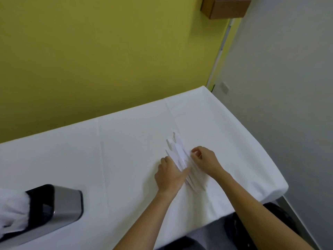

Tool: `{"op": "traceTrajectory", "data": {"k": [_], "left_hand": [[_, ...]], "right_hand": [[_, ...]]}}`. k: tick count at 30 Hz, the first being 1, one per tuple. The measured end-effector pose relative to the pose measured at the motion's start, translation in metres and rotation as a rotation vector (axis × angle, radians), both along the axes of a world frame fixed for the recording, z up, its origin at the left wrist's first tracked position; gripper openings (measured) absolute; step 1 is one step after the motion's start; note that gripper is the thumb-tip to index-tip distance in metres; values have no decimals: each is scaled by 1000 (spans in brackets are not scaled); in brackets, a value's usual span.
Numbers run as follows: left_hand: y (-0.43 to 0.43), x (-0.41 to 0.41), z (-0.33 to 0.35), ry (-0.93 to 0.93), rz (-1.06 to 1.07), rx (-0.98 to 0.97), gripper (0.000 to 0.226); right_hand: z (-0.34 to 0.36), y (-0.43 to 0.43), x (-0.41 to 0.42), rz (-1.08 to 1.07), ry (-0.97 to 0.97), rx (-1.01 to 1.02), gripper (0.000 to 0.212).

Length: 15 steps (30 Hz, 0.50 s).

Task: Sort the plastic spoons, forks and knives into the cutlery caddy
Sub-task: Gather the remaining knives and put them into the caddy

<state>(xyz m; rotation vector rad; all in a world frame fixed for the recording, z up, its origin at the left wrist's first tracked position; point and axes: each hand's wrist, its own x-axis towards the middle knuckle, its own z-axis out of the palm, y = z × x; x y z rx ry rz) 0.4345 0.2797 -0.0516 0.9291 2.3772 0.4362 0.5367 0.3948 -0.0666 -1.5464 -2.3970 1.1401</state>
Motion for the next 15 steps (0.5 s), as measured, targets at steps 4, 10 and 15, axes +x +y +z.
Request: {"op": "traceTrajectory", "data": {"k": [4,10,15], "left_hand": [[6,-1,-2,61,-14,0,43],[-4,-19,-1,166,1,-10,17],[-9,-29,-1,118,64,25,11]], "right_hand": [[0,7,2,103,3,-11,28],[6,-5,-6,279,-216,49,57],[9,-13,-28,206,-298,71,28]]}}
